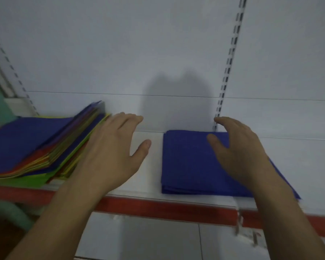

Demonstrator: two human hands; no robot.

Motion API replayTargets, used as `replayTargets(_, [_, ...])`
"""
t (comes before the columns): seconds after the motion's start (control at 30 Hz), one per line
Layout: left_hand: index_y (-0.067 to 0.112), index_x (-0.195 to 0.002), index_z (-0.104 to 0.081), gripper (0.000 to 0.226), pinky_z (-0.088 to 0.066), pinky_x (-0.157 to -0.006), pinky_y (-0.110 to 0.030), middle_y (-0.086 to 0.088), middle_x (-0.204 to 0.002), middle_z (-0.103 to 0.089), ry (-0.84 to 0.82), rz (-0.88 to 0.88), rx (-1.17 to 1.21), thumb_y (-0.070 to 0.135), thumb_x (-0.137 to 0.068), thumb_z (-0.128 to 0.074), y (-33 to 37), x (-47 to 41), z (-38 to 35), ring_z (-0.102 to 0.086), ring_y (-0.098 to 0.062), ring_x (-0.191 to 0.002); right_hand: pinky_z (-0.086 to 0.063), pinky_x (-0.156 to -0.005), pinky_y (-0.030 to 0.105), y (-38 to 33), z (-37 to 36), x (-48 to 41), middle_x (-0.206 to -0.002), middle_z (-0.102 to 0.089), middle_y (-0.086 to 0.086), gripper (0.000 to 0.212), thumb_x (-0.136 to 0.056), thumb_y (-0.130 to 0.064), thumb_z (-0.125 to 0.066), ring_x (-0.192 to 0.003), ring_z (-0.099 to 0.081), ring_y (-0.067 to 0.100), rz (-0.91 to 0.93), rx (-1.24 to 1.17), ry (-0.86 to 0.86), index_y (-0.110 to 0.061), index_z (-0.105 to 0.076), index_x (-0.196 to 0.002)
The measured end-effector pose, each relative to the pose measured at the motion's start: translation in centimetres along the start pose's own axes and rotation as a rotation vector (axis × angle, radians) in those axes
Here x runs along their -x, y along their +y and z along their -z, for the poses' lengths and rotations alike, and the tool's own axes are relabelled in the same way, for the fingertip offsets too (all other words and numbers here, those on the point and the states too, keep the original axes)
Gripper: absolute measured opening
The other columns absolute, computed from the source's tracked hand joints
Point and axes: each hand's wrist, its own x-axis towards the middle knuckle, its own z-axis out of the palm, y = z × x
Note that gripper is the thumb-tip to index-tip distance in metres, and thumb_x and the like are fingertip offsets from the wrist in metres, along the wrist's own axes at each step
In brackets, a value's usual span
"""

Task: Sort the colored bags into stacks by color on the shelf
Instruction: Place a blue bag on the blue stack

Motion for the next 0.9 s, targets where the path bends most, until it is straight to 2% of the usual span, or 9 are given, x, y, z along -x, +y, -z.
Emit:
replayTargets(0.17, [0.022, -0.136, -0.051, 0.053, -0.043, -0.104, -0.040, 0.005, -0.132, -0.056, 0.058, 0.078, -0.073, 0.053, -0.095, -0.044, -6.4, 1.9, 5.4, -0.049, -0.015, -0.122, -0.022, -0.116, 0.030, -8.1, -3.3, -1.1, -0.158, -0.035, -0.006, 0.061, -0.099, -0.048, -0.047, -0.145, -0.028, 0.015, 0.160, -0.031, -0.101, -0.023, -0.032, -0.153])
replayTargets(0.23, [0.020, -0.138, -0.051, 0.055, -0.041, -0.102, -0.037, 0.004, -0.134, -0.056, 0.072, 0.135, -0.082, 0.053, -0.094, -0.042, -9.4, 3.2, 6.9, -0.048, -0.014, -0.123, -0.022, -0.118, 0.032, -11.4, -5.0, -1.4, -0.159, -0.033, -0.006, 0.063, -0.099, -0.051, -0.045, -0.146, -0.027, 0.014, 0.199, -0.051, -0.143, -0.024, -0.030, -0.154])
replayTargets(0.37, [0.021, -0.142, -0.049, 0.069, -0.038, -0.111, -0.041, 0.001, -0.145, -0.050, 0.009, 0.239, -0.120, 0.063, -0.091, -0.027, -16.1, 5.3, 8.7, -0.043, -0.017, -0.134, -0.023, -0.119, 0.033, -17.3, -8.4, -1.3, -0.158, -0.033, -0.008, 0.063, -0.098, -0.055, -0.041, -0.146, -0.028, 0.012, 0.255, -0.095, -0.185, -0.027, -0.031, -0.153])
replayTargets(0.47, [0.021, -0.141, -0.050, 0.075, -0.038, -0.111, -0.043, 0.002, -0.145, -0.050, -0.021, 0.277, -0.091, 0.067, -0.088, -0.022, -20.9, 6.2, 9.2, -0.043, -0.017, -0.136, -0.022, -0.114, 0.026, -21.3, -10.7, -1.1, -0.158, -0.032, -0.012, 0.062, -0.098, -0.054, -0.042, -0.145, -0.028, 0.009, 0.267, -0.140, -0.220, -0.031, -0.028, -0.154])
replayTargets(0.6, [0.023, -0.140, -0.051, 0.083, -0.035, -0.114, -0.040, 0.002, -0.146, -0.050, -0.104, 0.301, -0.063, 0.071, -0.084, -0.015, -26.5, 6.9, 8.7, -0.043, -0.015, -0.137, -0.022, -0.104, 0.019, -25.4, -13.4, -0.8, -0.154, -0.037, -0.015, 0.058, -0.098, -0.054, -0.043, -0.140, -0.032, 0.006, 0.242, -0.147, -0.197, -0.032, -0.034, -0.151])
replayTargets(0.7, [0.026, -0.139, -0.051, 0.092, -0.035, -0.112, -0.042, 0.006, -0.145, -0.052, -0.272, 0.298, -0.047, 0.075, -0.078, -0.004, -29.9, 6.7, 7.9, -0.046, -0.014, -0.134, -0.032, -0.103, 0.025, -27.7, -14.6, -0.7, -0.147, -0.047, -0.011, 0.057, -0.095, -0.057, -0.041, -0.135, -0.041, 0.011, 0.175, -0.092, -0.108, -0.030, -0.044, -0.146])
replayTargets(0.77, [0.027, -0.140, -0.049, 0.087, -0.035, -0.112, -0.040, 0.008, -0.146, -0.049, -0.366, 0.264, -0.069, 0.073, -0.082, -0.002, -30.5, 6.6, 7.0, -0.042, -0.012, -0.136, -0.041, -0.102, 0.032, -29.0, -15.1, -0.6, -0.140, -0.054, -0.010, 0.059, -0.092, -0.060, -0.039, -0.128, -0.048, 0.013, 0.125, -0.070, -0.087, -0.030, -0.049, -0.141])
replayTargets(0.83, [0.030, -0.139, -0.049, 0.077, -0.035, -0.111, -0.037, 0.008, -0.147, -0.046, -0.358, 0.221, -0.072, 0.068, -0.088, -0.005, -30.2, 6.3, 6.1, -0.037, -0.011, -0.139, -0.050, -0.096, 0.037, -29.9, -15.5, -0.5, -0.131, -0.060, -0.011, 0.064, -0.087, -0.066, -0.036, -0.116, -0.056, 0.013, 0.075, -0.059, -0.086, -0.033, -0.051, -0.139])
replayTargets(0.9, [0.033, -0.136, -0.049, 0.079, -0.037, -0.107, -0.038, 0.010, -0.144, -0.047, -0.329, 0.139, -0.037, 0.069, -0.084, -0.001, -29.5, 6.1, 5.6, -0.037, -0.010, -0.138, -0.054, -0.085, 0.037, -30.4, -15.9, -0.5, -0.124, -0.060, -0.011, 0.062, -0.085, -0.069, -0.039, -0.105, -0.059, 0.013, 0.036, -0.032, -0.101, -0.037, -0.049, -0.137])
